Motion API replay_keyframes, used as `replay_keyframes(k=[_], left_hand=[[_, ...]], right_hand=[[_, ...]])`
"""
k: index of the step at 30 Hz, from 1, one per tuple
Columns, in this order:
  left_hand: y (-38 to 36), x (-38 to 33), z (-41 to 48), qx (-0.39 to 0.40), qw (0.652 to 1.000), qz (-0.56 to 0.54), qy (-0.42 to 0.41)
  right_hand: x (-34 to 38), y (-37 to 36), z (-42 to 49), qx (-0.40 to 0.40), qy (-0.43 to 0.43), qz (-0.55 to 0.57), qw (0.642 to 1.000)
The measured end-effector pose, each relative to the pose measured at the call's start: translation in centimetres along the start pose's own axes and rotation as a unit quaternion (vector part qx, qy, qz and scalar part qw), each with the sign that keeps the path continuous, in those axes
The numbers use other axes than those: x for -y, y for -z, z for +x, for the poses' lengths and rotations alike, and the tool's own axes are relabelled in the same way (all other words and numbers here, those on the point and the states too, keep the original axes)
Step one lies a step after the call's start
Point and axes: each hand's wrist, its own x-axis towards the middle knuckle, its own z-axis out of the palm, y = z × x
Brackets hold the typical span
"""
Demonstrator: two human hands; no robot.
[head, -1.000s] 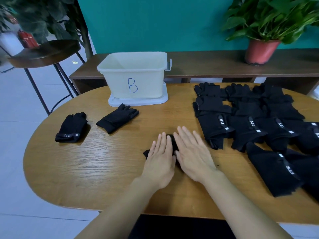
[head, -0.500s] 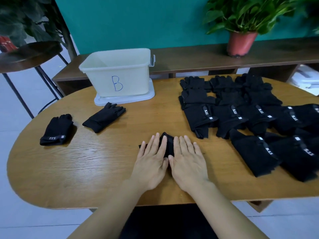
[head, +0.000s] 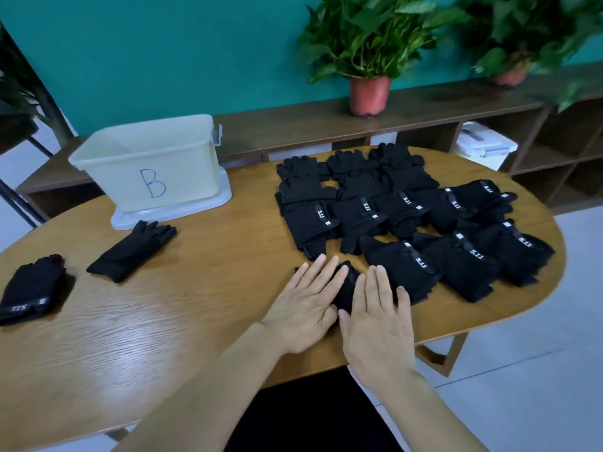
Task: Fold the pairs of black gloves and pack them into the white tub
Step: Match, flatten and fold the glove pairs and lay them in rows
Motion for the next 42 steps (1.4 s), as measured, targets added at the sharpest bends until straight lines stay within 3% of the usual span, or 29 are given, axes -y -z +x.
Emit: replay_keyframes(k=[5, 8, 10, 15, 22, 30, 34, 42], left_hand=[[0.5, -0.2, 1.2, -0.030, 0.999, 0.028, 0.004], [-0.1, -0.5, 0.2, -0.138, 0.990, 0.021, 0.023], [-0.5, -0.9, -0.5, -0.170, 0.985, 0.007, 0.032], [-0.4, -1.3, 0.1, -0.047, 0.998, 0.010, 0.043], [-0.2, -0.5, 1.2, -0.006, 0.999, 0.034, 0.038], [1.1, 0.8, -1.0, -0.082, 0.993, -0.036, 0.078], [2.6, 2.9, -3.2, -0.104, 0.984, -0.051, 0.133], [4.8, 7.6, -10.4, -0.123, 0.966, -0.026, 0.226]], right_hand=[[-3.0, 0.6, -0.3, -0.047, 0.079, 0.012, 0.996], [-4.0, 0.5, -0.1, -0.070, 0.096, 0.018, 0.993], [-4.0, 0.1, 0.2, -0.077, 0.084, 0.012, 0.993], [-2.6, -0.8, 0.5, -0.076, 0.041, -0.001, 0.996], [-1.9, -1.5, 0.7, -0.079, 0.007, 0.006, 0.997], [-1.5, 0.3, 1.8, -0.110, -0.014, 0.055, 0.992], [-0.2, 2.1, 2.9, -0.136, 0.025, 0.065, 0.988], [6.6, 3.8, 4.6, -0.060, 0.130, 0.070, 0.987]])
